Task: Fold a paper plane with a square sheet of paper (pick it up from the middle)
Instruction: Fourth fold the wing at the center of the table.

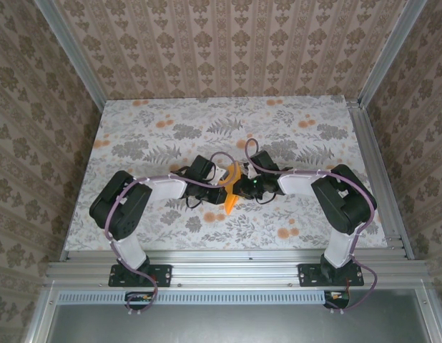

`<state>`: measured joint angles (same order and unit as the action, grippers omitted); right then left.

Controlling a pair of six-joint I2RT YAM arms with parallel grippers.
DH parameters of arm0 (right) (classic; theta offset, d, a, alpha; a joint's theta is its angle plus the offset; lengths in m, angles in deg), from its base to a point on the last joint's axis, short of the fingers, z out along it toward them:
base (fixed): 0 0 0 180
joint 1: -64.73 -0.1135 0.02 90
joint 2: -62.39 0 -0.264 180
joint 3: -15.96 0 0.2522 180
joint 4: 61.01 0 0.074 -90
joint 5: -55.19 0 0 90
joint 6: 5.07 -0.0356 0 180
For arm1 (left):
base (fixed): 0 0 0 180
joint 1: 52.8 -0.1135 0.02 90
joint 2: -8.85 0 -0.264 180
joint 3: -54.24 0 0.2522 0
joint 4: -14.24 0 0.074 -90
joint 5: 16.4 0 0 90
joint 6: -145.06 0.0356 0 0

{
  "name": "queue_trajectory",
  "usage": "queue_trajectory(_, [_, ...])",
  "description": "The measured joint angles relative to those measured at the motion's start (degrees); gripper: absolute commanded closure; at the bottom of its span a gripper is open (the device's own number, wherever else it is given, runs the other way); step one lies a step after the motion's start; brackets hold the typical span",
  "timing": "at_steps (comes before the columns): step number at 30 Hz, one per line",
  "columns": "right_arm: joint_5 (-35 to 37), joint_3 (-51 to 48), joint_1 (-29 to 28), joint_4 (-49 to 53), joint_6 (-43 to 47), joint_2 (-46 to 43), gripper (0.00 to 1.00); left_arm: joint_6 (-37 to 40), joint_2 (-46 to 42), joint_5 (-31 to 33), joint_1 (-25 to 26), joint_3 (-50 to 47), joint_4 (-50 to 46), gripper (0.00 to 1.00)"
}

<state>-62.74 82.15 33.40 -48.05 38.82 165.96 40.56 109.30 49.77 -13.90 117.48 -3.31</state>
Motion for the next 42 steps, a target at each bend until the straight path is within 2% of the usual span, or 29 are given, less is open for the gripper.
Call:
queue_trajectory(13, [7.93,3.48,-1.86,8.41,3.96,0.00,0.91,-0.04,0.74,-1.51,-0.33,0.00,1.66,0.91])
queue_trajectory(29, [9.49,4.63,-2.69,9.40,4.15,-1.51,0.80,-0.07,1.99,-3.69,-0.76,0.00,4.11,0.91])
queue_trajectory(36, [10.08,4.63,-2.69,10.29,4.20,-5.55,0.82,-0.07,2.25,-4.52,-1.09,0.00,4.37,0.91])
queue_trajectory(42, [10.12,4.63,-2.69,10.29,4.22,-5.64,0.84,-0.07,2.27,-4.70,-1.11,0.00,4.37,0.91])
